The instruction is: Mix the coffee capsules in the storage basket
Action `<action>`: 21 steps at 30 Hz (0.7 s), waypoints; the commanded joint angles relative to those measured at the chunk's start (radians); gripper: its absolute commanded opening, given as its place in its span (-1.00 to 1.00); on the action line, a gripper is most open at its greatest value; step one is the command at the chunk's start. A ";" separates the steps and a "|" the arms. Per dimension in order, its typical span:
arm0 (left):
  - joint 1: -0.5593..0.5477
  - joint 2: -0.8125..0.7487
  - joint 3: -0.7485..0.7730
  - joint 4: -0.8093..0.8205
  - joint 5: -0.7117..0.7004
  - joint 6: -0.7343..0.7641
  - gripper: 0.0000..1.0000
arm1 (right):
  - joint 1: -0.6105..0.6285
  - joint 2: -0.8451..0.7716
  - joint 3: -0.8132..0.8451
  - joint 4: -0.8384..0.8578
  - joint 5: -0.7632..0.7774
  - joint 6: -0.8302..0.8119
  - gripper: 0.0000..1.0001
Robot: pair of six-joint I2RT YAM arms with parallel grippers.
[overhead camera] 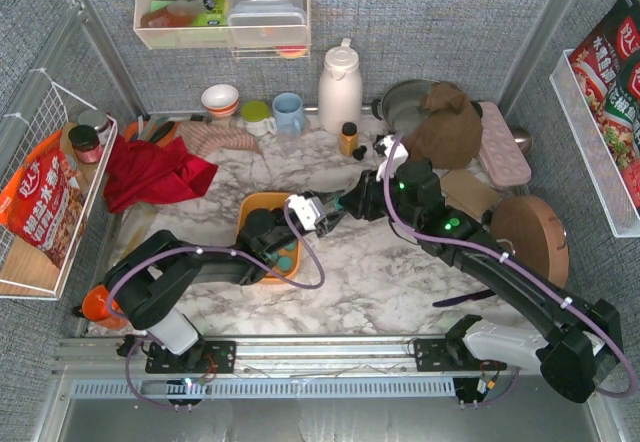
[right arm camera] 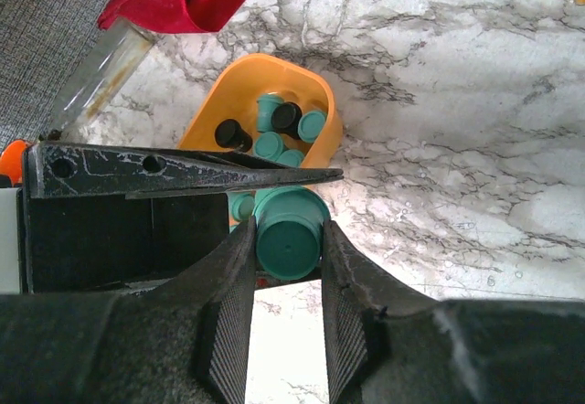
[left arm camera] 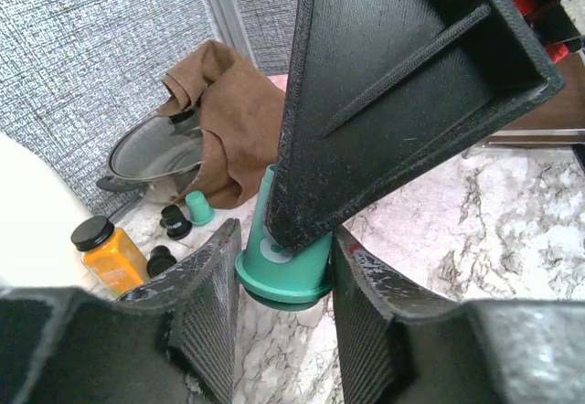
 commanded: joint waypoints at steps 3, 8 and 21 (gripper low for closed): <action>0.000 -0.036 -0.038 -0.002 -0.034 0.017 -0.26 | 0.000 0.010 0.016 0.012 0.001 0.006 0.02; 0.000 -0.150 -0.122 -0.144 -0.180 -0.052 -0.26 | -0.011 0.033 0.049 0.001 0.121 -0.092 0.32; 0.001 -0.449 -0.020 -1.165 -0.600 -0.550 -0.21 | -0.255 0.655 0.478 -0.027 0.330 -0.290 0.36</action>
